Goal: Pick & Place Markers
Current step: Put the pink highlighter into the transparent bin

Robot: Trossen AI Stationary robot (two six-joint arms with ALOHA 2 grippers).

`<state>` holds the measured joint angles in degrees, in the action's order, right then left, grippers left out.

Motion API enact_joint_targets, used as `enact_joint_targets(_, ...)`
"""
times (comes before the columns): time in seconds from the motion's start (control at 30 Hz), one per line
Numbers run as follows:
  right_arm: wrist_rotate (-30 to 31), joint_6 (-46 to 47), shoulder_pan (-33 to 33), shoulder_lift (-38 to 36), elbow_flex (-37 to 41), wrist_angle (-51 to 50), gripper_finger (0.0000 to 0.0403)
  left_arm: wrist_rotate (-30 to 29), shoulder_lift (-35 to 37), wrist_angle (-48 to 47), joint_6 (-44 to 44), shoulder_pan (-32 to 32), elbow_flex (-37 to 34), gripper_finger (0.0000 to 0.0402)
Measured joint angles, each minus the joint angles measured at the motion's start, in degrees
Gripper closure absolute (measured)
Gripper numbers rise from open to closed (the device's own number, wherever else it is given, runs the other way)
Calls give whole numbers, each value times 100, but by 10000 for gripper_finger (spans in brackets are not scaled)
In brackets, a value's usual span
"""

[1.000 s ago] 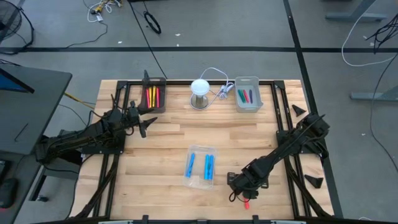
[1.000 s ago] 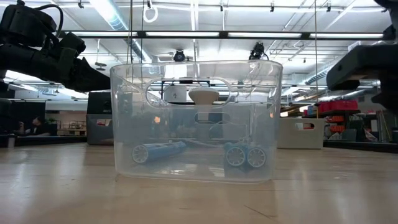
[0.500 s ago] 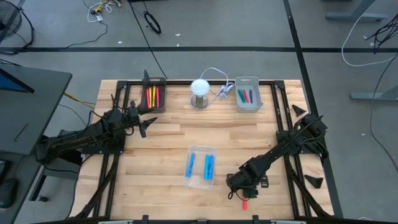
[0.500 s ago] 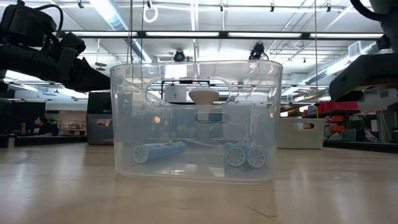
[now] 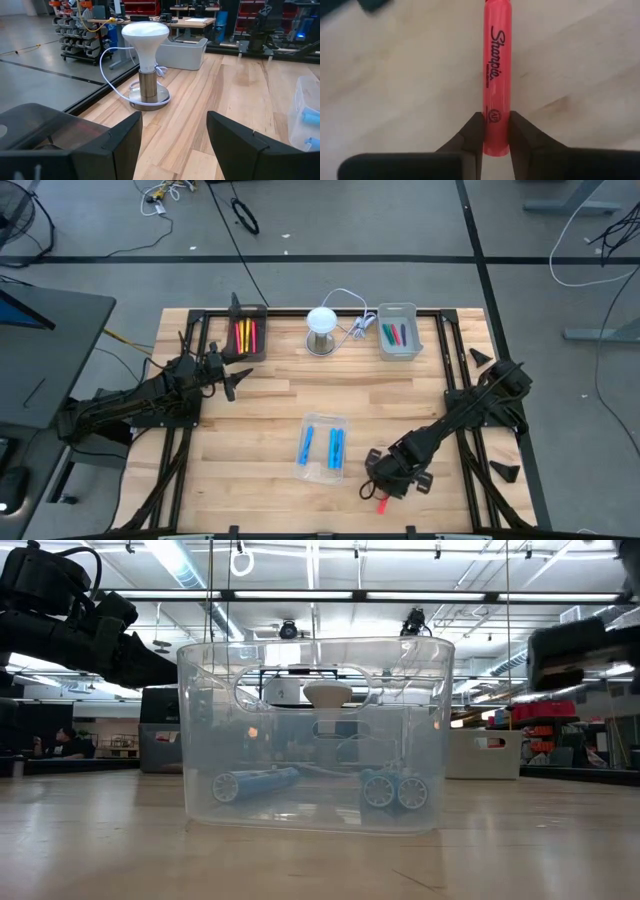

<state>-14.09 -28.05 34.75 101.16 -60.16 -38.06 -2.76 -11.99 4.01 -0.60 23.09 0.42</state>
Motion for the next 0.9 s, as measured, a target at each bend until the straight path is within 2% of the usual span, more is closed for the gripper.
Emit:
enact_joint_targets(0.13, -27, 1315, 77, -295, 0, -2, 343, 0, 1, 0, 0, -1, -1, 172)
enact_joint_targets(0.3, -39, 3591, 87, -679, 0, 18, 343, 2, 2, 0, 0, 0, -2, 172)
enact_joint_targets(0.6, 80, 6988, 74, -1096, -7, 414, 344, 0, 2, 0, 0, -2, -2, 172)
enact_joint_targets(0.77, 504, 8787, 71, -1110, -7, 675, 344, 0, 1, 1, 0, -1, -1, 172)
enact_joint_targets(0.9, 1114, 10136, 61, -1110, -7, 765, 344, 2, 0, 1, 0, 0, -2, 172)
